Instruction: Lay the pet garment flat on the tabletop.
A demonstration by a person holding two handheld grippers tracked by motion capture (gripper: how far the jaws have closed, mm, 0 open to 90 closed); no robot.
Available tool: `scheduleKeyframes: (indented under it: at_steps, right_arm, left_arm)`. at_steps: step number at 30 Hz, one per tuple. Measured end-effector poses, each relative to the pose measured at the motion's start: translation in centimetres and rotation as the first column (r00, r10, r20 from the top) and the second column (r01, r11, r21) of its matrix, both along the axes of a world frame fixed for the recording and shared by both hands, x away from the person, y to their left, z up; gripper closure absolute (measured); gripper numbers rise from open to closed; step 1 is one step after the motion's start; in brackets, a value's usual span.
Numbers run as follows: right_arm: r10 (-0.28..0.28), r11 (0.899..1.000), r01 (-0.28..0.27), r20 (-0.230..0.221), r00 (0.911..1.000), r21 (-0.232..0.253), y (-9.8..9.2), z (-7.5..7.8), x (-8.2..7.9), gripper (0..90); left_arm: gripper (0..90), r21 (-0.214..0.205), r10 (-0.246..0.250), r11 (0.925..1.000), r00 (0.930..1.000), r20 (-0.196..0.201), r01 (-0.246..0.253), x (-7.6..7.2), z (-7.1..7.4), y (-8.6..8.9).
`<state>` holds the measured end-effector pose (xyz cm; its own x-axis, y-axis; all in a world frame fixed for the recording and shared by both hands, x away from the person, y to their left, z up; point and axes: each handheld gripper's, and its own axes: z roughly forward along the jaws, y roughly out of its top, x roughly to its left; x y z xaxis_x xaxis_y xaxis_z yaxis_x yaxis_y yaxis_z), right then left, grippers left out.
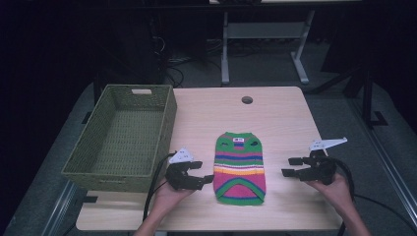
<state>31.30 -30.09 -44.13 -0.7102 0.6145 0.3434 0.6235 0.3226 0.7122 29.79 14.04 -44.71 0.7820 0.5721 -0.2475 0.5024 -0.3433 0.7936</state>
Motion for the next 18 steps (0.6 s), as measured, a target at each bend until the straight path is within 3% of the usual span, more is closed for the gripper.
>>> scheduleKeyframes:
  at_steps: [7, 18]
  right_arm:
    - [-0.019, 1.0, 0.019, -0.013, 0.9997, -0.011, -0.7, -0.6, -0.8, 29.6]
    - [-0.04, 0.999, 0.04, 0.007, 0.9992, 0.012, -1.5, -0.9, -2.3, 29.4]
  left_arm:
    - [25.7, 0.011, -0.004, 0.9999, 1.0, -0.005, 0.004, -0.7, -0.3, 0.5]
    - [25.3, 0.012, -0.02, 0.9997, 0.9998, -0.001, 0.02, -1.7, -0.3, 0.7]
